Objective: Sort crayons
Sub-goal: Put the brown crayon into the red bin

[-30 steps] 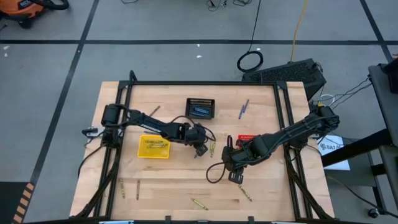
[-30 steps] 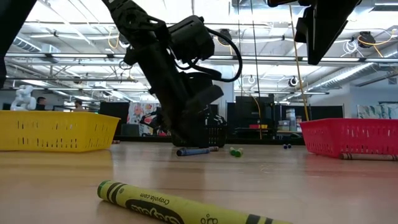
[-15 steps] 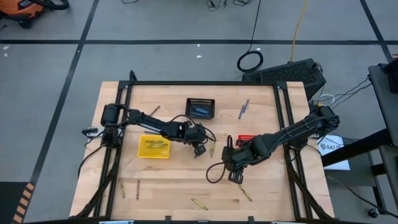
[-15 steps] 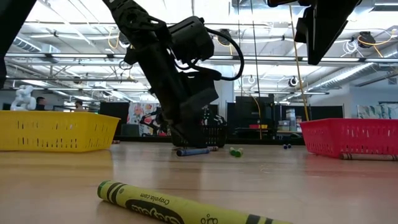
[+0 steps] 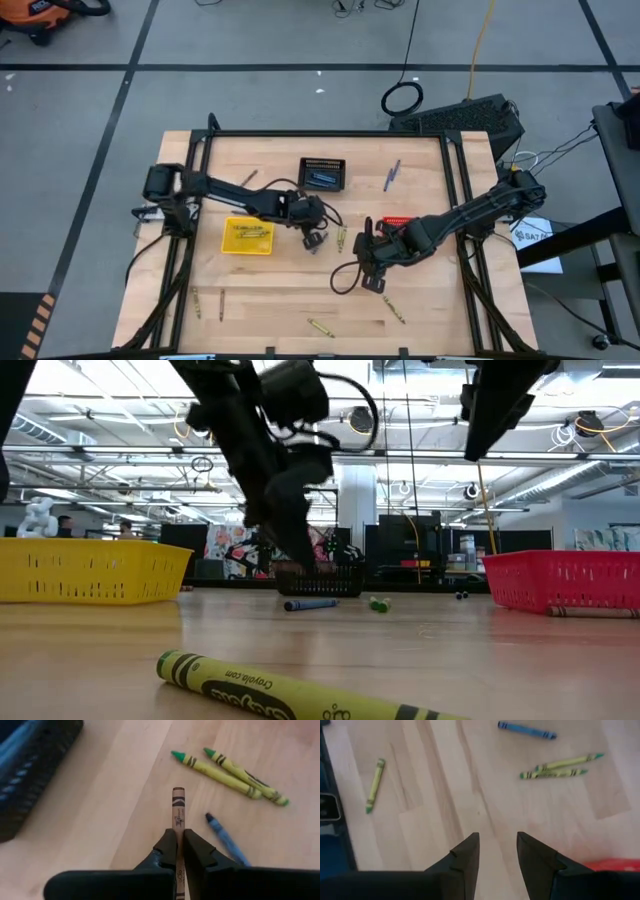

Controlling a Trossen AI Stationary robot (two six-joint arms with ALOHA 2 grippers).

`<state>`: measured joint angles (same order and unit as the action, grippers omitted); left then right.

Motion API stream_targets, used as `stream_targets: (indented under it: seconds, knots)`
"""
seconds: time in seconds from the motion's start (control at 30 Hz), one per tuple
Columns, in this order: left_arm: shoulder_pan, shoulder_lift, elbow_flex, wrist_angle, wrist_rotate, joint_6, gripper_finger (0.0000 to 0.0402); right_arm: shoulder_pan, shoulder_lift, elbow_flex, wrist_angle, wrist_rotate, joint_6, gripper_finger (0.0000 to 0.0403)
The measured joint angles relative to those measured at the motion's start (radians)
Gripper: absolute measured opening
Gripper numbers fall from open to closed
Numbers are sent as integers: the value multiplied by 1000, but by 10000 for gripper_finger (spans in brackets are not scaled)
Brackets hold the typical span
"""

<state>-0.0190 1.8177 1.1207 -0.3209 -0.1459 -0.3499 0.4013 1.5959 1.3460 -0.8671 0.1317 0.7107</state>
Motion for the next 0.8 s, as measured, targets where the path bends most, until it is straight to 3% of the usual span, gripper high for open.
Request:
stream_targets:
  seconds: [0.27, 0.5, 0.8]
  knots:
    - [-54, -134, 1, -48, -15, 71, 8, 34, 0, 0, 16, 105, -56, 118]
    - [-110, -227, -1, -95, -54, 103, 8, 88, 0, 0, 69, 305, -132, 118]
    - [-167, -269, 0, -5, -95, 146, 8, 158, 6, 0, 180, 600, -125, 118]
